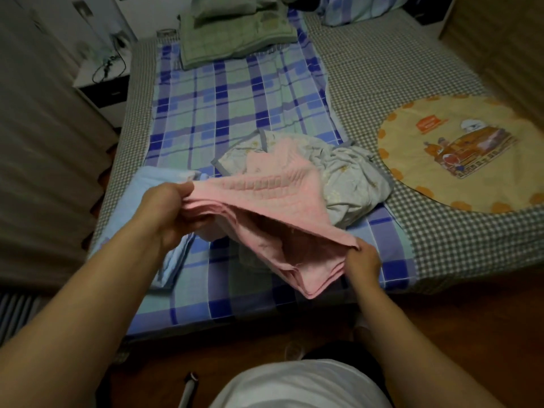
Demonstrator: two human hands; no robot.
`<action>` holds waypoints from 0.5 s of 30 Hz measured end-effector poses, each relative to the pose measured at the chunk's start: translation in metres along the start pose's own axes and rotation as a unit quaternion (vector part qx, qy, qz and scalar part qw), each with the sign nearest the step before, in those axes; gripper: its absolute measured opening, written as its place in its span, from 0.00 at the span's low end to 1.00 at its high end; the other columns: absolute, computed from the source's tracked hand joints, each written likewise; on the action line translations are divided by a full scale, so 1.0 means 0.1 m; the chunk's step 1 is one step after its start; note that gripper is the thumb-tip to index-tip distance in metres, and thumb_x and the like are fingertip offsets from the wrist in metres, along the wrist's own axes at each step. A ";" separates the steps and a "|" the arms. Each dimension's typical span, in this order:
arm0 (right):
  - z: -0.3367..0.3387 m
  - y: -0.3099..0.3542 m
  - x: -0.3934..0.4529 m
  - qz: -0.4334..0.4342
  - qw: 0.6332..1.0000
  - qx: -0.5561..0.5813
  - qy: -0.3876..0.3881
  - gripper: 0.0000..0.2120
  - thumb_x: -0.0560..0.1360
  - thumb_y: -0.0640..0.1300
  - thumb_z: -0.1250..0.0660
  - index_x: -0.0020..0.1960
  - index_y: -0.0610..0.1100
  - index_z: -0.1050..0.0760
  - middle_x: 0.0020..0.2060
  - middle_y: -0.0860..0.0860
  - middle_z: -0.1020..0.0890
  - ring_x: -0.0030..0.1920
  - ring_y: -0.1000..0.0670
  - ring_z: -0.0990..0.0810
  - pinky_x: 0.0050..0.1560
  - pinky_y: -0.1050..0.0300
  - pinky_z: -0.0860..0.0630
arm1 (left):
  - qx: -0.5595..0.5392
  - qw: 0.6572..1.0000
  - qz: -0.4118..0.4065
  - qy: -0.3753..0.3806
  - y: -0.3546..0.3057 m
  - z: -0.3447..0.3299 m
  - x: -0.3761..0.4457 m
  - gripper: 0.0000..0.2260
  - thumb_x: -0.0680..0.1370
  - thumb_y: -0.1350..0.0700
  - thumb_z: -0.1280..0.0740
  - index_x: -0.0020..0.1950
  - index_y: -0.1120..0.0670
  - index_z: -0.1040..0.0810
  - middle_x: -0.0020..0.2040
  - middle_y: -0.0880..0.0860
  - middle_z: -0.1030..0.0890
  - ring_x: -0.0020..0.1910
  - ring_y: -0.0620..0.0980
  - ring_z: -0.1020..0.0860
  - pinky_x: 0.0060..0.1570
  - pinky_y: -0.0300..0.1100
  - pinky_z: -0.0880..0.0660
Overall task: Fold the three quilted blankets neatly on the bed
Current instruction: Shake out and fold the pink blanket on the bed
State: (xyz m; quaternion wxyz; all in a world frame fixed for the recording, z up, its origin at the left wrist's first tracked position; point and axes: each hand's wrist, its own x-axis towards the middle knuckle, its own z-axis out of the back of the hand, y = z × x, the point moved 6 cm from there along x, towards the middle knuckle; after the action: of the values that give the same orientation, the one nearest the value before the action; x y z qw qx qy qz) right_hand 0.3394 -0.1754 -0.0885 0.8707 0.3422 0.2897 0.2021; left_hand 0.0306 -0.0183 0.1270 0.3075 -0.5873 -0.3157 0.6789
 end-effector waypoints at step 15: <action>-0.32 -0.14 -0.13 -0.256 0.930 0.259 0.045 0.16 0.82 0.40 0.42 0.67 0.36 0.27 0.62 0.41 0.23 0.58 0.38 0.22 0.52 0.49 0.25 | -0.150 0.987 0.047 0.025 0.65 0.21 -0.19 0.14 0.83 0.58 0.41 0.68 0.60 0.27 0.57 0.59 0.16 0.53 0.58 0.16 0.39 0.52 0.19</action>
State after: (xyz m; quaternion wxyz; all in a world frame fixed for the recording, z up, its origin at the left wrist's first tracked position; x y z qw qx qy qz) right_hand 0.3115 -0.1768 -0.1124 0.7602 0.4602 0.4489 -0.0941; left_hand 0.0090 -0.0749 0.0893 0.1916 -0.6576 -0.3783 0.6227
